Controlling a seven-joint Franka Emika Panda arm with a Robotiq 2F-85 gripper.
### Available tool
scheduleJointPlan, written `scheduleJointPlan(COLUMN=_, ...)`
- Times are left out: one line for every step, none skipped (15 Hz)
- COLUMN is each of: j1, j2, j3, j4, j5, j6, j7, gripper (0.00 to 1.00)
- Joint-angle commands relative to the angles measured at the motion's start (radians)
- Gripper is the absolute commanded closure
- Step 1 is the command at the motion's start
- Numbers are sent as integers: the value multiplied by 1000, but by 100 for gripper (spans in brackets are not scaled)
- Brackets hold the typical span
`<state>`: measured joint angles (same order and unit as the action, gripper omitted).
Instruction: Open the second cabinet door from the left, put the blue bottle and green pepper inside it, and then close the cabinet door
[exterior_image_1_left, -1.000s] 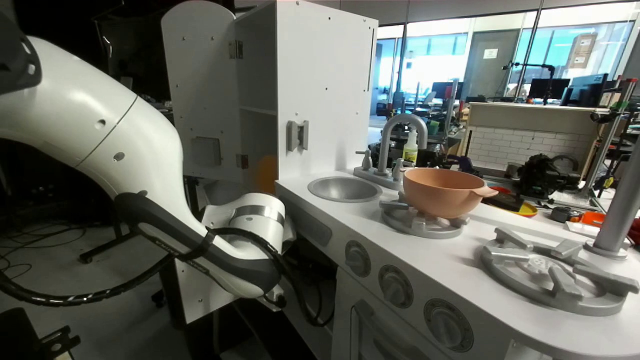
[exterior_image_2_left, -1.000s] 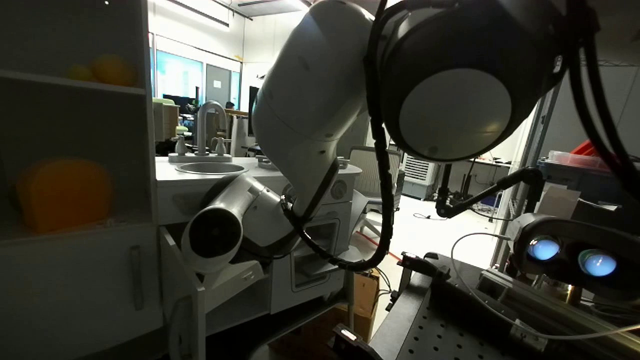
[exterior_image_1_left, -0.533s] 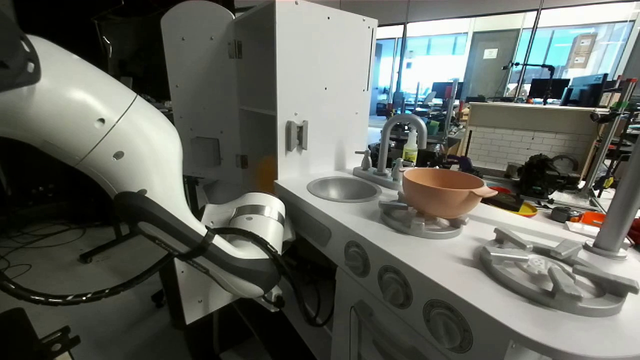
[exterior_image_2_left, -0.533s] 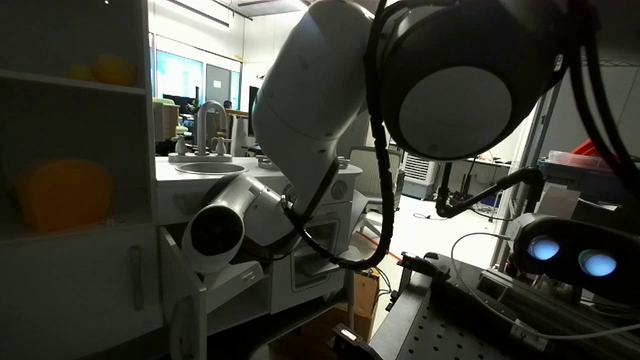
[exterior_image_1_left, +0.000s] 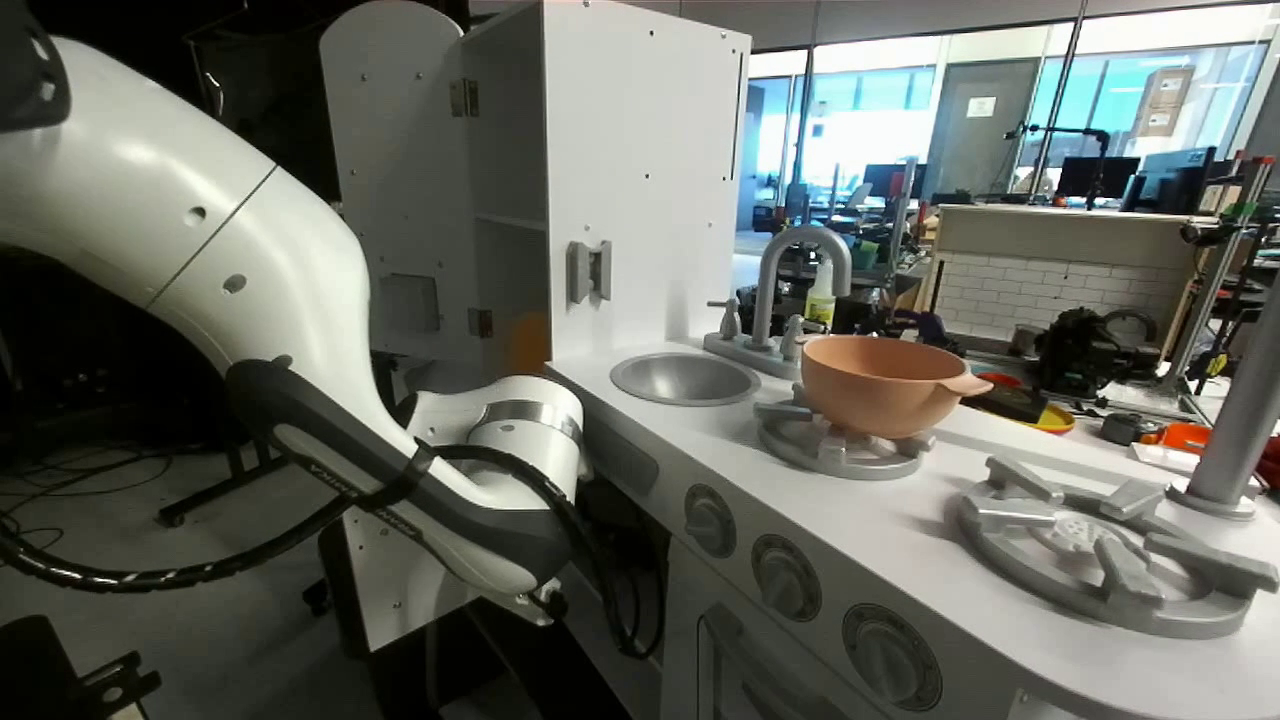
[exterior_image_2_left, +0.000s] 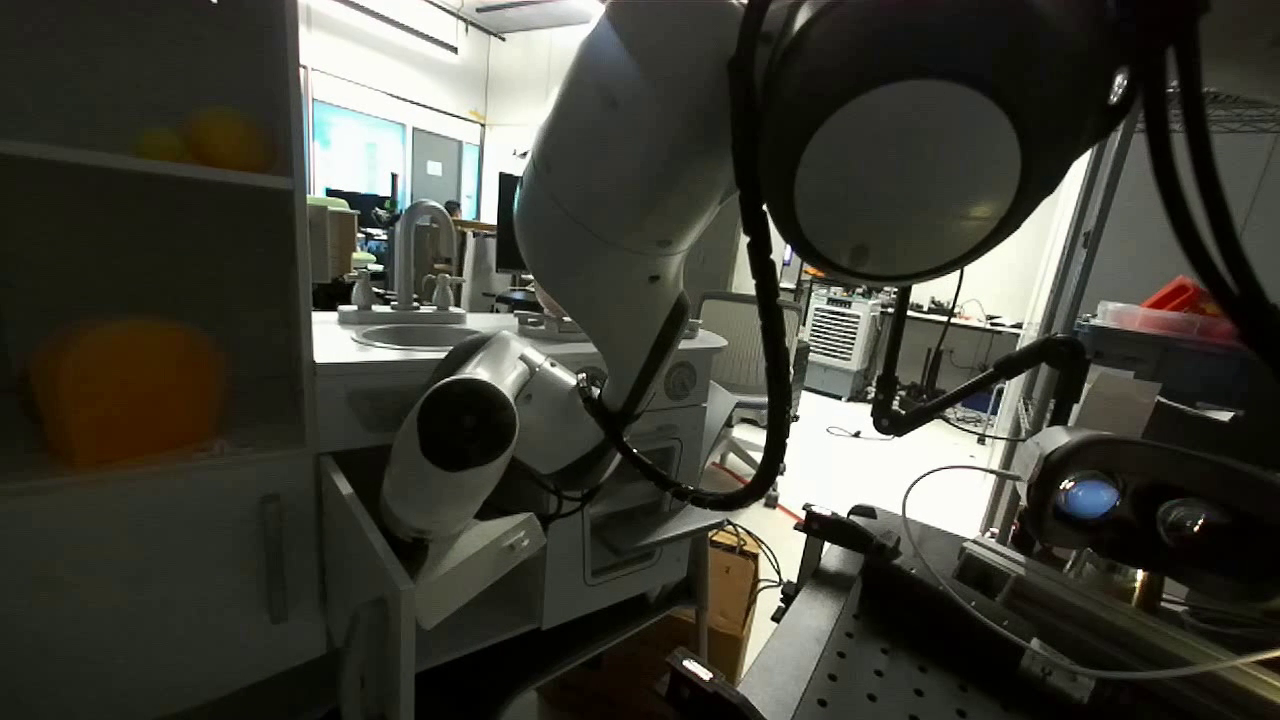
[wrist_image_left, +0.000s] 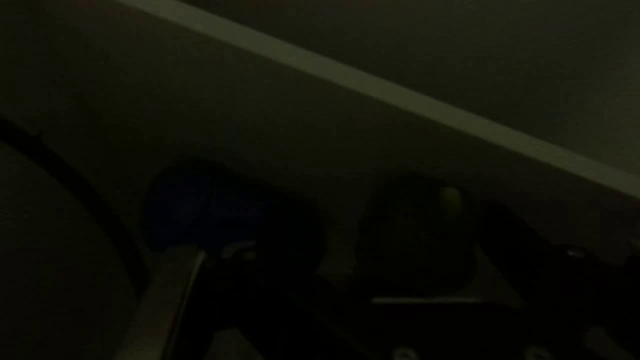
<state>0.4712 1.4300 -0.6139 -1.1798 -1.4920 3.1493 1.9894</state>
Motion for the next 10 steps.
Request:
scheduleJointPlan(j1=29, j2=-55, j3=-26, j4=-53, j5=-54, j6=82, j7=29, gripper=0)
scheduleJointPlan(j1=30, j2=-61, j3=-32, j4=-57, j5=-65, j6=104, j7=34, gripper=0)
scheduleJointPlan(j1=32, j2=-66, j3=-39, j4=-60, j5=-72, j6=123, j7=38, gripper=0)
scheduleJointPlan(j1=42, j2=-84, j3=-46, j4=-82, j5=-82, j6=144, j7=37, gripper=0)
scheduleJointPlan(j1=44, j2=-87, j3=-52, j4=-84, j5=-89, j6=161, j7=40, gripper=0)
scheduleJointPlan(j1=51, j2=-99, j3=-56, j4=-98, j5=-100, j6=181, j7=39, gripper=0)
scheduleJointPlan(j1=61, j2=-118, j3=-60, j4=-127, j5=-110, j6=195, j7=32, gripper=0)
scheduleJointPlan(j1=68, j2=-136, j3=-64, j4=-161, j5=-121, j6=219, j7=19, gripper=0)
scheduleJointPlan(j1=90, j2=-166, j3=-72, j4=-222, j5=-133, j6=235, j7=7, gripper=0)
scheduleJointPlan(j1=106, j2=-194, j3=-82, j4=-265, j5=-157, j6=269, j7=2, gripper=0)
